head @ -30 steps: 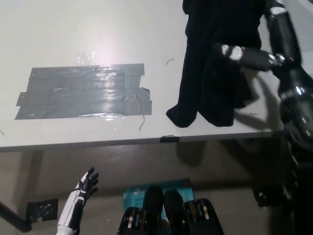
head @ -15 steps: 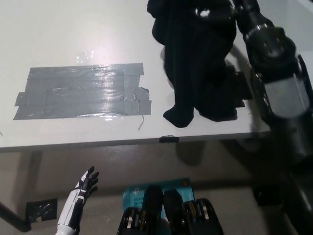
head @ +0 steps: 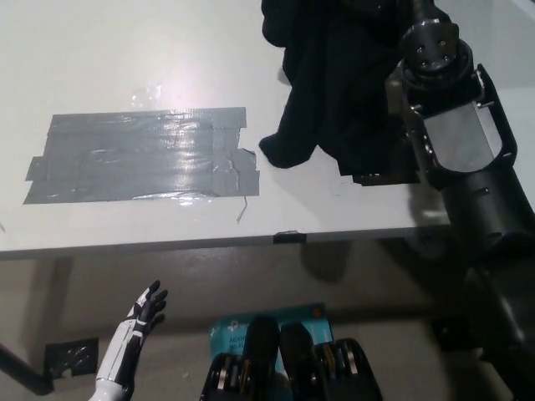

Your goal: A person hands a black t-shirt to the robot and rhe robot picks it up with its right hand and places it on the black spot on the desk infron tof it

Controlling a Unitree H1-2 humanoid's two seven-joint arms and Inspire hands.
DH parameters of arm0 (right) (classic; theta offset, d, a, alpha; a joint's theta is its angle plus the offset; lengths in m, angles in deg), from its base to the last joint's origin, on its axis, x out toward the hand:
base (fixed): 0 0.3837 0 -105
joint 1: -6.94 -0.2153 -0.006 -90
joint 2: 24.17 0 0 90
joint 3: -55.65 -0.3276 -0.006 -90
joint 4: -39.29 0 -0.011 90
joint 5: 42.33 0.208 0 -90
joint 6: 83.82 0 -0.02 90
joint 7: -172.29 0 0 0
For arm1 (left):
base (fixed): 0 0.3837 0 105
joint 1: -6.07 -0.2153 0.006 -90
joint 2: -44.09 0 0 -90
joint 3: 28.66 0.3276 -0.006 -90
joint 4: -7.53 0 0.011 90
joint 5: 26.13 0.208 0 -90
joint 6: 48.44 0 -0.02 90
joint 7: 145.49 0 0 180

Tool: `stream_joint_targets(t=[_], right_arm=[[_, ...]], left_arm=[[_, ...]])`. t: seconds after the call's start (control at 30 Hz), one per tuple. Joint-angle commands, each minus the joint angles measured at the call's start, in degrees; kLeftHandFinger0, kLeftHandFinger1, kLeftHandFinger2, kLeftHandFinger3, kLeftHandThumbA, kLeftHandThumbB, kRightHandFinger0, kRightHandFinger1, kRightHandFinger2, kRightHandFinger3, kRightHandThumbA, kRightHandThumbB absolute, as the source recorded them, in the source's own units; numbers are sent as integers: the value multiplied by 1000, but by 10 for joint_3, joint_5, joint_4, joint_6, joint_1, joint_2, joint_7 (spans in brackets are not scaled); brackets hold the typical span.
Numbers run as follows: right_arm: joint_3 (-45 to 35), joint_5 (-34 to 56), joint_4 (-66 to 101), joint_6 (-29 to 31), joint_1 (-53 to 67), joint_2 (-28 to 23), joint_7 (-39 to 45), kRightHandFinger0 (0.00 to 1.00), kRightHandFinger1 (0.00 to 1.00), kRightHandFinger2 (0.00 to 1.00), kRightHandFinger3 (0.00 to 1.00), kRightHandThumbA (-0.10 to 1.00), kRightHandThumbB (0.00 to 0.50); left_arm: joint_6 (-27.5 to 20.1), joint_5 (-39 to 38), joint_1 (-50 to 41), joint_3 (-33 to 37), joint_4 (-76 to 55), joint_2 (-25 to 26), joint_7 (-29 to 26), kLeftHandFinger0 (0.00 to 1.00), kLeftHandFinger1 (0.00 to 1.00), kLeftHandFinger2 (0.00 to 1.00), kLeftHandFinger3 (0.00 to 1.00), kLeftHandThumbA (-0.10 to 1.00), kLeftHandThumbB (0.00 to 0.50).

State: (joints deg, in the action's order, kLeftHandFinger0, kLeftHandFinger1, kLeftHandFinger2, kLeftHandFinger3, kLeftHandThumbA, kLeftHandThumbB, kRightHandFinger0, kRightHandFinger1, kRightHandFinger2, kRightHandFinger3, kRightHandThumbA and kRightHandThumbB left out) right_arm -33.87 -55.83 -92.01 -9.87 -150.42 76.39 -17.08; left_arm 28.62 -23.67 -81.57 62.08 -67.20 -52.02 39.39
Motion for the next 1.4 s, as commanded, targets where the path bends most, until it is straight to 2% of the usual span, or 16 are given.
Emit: stream_joint_targets(t=[0.0, 0.03, 0.1, 0.13, 0.2, 0.23, 0.3, 0.37, 0.6, 0.7, 0.77, 0.9, 1.03, 1.2, 1.33, 1.37], right_arm=[[-5, 4, 44, 38, -34, -8, -17, 137, 268, 721, 879, -100, 186], [-5, 4, 51, 37, -35, -9, -16, 12, 255, 752, 887, -100, 186], [-4, 3, 61, 35, -34, -11, -15, 0, 307, 812, 910, -100, 179], [-12, 11, 87, 34, -34, -12, -12, 9, 421, 893, 944, -100, 156], [-19, 11, 118, 30, -37, -15, -19, 48, 502, 877, 918, -100, 162], [-21, 9, 123, 32, -40, -16, -21, 136, 556, 874, 902, -100, 164], [-27, 0, 146, 46, -51, -24, -36, 71, 467, 856, 878, -100, 154], [-30, -7, 165, 47, -59, -34, -39, 15, 473, 836, 899, -100, 133], [-48, -8, 187, 50, -73, -57, -62, 15, 485, 816, 905, -100, 145], [-46, -14, 177, 50, -65, -69, -65, 17, 369, 748, 860, -100, 158], [-47, -12, 166, 55, -54, -74, -66, 0, 356, 771, 882, -100, 156], [-48, 2, 105, 82, -36, -72, -71, 0, 435, 861, 927, -100, 148], [-39, -10, 19, 117, -26, -71, -97, 0, 387, 811, 874, -100, 156], [-35, 8, -116, 177, -11, -53, -98, 0, 435, 884, 928, -100, 192], [-36, 24, -193, 243, 11, -36, -87, 188, 613, 985, 937, -100, 176], [-26, 16, -218, 257, 20, -31, -86, 186, 599, 961, 913, -100, 174]], left_arm=[[-15, 8, 5, 5, -11, 8, 4, 1000, 1000, 1000, 1000, 1000, 500], [-15, 9, 4, 6, -11, 9, 5, 1000, 1000, 1000, 1000, 1000, 500], [-15, 10, 4, 6, -11, 8, 5, 1000, 1000, 1000, 1000, 1000, 500], [-19, 12, 5, 7, -8, 9, 4, 1000, 1000, 1000, 1000, 1000, 500], [-22, 13, 5, 7, -7, 9, 4, 1000, 1000, 1000, 1000, 1000, 500], [-21, 13, 7, 7, -7, 10, 4, 1000, 1000, 1000, 1000, 1000, 500], [-15, 13, 8, 6, -10, 10, 3, 1000, 1000, 1000, 1000, 1000, 500], [-9, 12, 9, 5, -13, 12, 5, 1000, 1000, 1000, 1000, 1000, 500], [-12, 17, 10, 6, -8, 13, 3, 1000, 1000, 1000, 1000, 1000, 500], [-11, 17, 14, 6, -5, 14, 3, 1000, 1000, 1000, 1000, 1000, 500], [-12, 19, 15, 7, -5, 14, 3, 1000, 1000, 1000, 1000, 1000, 500], [-20, 18, 14, 6, -1, 16, 6, 1000, 1000, 1000, 1000, 1000, 500], [-20, 15, 17, 6, -1, 15, 8, 1000, 1000, 1000, 1000, 1000, 500], [-7, 17, 30, 4, -3, 15, 4, 1000, 1000, 1000, 1000, 1000, 500], [-11, 19, 32, 6, -3, 13, 5, 1000, 1000, 1000, 1000, 1000, 500], [-7, 22, 31, 6, -5, 14, 3, 1000, 1000, 1000, 1000, 1000, 500]])
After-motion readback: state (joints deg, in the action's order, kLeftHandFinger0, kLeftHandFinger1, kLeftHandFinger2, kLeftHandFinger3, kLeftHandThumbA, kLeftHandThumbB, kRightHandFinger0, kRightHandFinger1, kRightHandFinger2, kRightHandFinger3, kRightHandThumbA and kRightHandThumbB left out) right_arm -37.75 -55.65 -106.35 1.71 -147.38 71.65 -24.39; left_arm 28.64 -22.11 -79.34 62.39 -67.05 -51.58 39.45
